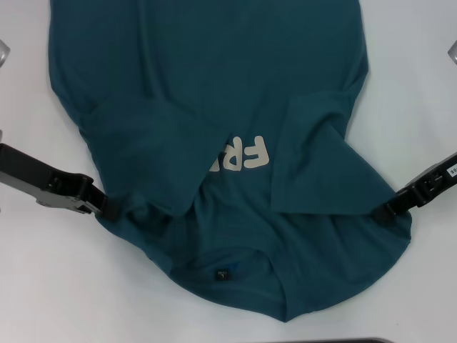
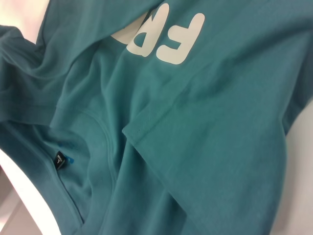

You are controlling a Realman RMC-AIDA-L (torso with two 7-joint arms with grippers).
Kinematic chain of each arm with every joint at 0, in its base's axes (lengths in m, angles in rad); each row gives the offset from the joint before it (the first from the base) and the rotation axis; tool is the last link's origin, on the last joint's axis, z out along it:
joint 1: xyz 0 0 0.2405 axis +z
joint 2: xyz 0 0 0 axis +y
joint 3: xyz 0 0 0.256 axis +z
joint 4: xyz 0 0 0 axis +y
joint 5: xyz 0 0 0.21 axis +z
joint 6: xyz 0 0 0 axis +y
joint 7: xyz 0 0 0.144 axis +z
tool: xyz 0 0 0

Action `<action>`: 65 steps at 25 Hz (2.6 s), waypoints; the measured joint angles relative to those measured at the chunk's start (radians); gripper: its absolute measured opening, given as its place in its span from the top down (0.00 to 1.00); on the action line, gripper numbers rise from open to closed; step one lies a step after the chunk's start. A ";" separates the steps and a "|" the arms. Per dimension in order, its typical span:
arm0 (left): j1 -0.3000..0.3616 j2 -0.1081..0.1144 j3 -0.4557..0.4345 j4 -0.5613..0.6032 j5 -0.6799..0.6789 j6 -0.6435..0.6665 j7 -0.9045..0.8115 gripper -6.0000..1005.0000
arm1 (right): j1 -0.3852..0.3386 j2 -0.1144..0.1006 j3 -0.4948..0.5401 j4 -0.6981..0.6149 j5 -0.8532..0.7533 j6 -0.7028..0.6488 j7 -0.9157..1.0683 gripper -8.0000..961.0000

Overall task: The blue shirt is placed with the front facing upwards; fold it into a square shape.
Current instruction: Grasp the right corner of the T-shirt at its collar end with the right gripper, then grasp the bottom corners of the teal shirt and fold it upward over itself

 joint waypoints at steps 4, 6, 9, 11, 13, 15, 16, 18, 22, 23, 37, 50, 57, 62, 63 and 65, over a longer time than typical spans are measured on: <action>0.000 0.003 0.000 0.000 0.000 0.001 0.002 0.96 | 0.000 0.000 -0.004 0.000 -0.008 -0.002 0.007 0.70; 0.000 0.003 0.000 0.000 0.000 0.001 0.002 0.96 | -0.001 0.000 -0.004 0.000 -0.018 0.000 0.011 0.70; 0.000 0.004 0.000 0.000 0.000 0.001 0.003 0.96 | -0.001 -0.001 -0.005 0.001 -0.027 0.000 0.013 0.70; 0.000 0.004 0.000 0.000 0.000 0.001 0.004 0.96 | -0.001 -0.001 -0.005 0.001 -0.028 -0.001 0.013 0.70; 0.000 0.004 0.000 0.000 0.000 0.001 0.005 0.96 | -0.001 -0.001 -0.006 0.000 -0.028 0.000 0.013 0.70; 0.000 0.004 0.000 0.000 0.000 0.001 0.005 0.96 | -0.001 -0.001 -0.006 0.000 -0.028 0.002 0.013 0.70; -0.001 0.004 0.000 0.000 0.000 0.001 0.005 0.96 | -0.001 -0.001 -0.006 0.000 -0.028 0.003 0.013 0.70; -0.001 0.004 0.000 0.000 0.000 0.000 0.005 0.96 | -0.001 0.000 -0.006 0.000 -0.028 0.004 0.012 0.70; -0.002 0.004 0.000 0.000 0.000 -0.004 0.005 0.96 | 0.003 0.007 -0.007 -0.003 -0.028 0.007 -0.013 0.71; -0.003 0.003 0.000 0.000 0.000 -0.005 0.005 0.96 | 0.004 0.009 -0.007 -0.003 -0.028 0.007 -0.020 0.71; -0.007 0.004 -0.009 0.000 0.000 -0.007 0.013 0.96 | 0.005 0.009 -0.018 -0.004 -0.028 0.008 -0.024 0.97; 0.032 0.019 -0.031 0.000 0.000 -0.004 0.033 0.96 | 0.005 -0.002 -0.011 -0.004 -0.028 0.002 -0.024 0.97; 0.062 0.033 -0.062 0.000 0.000 -0.006 0.058 0.96 | 0.000 -0.012 0.005 -0.005 -0.026 0.008 -0.021 0.97; 0.080 0.034 -0.062 0.000 0.000 -0.006 0.069 0.96 | 0.000 -0.013 0.006 -0.006 -0.028 0.009 -0.010 0.97; 0.084 0.034 -0.063 0.000 0.000 -0.006 0.069 0.96 | -0.001 -0.015 0.007 -0.007 -0.028 0.011 -0.007 0.97; 0.090 0.035 -0.064 0.000 0.000 -0.007 0.070 0.96 | -0.004 -0.016 0.009 -0.011 -0.028 0.016 -0.003 0.97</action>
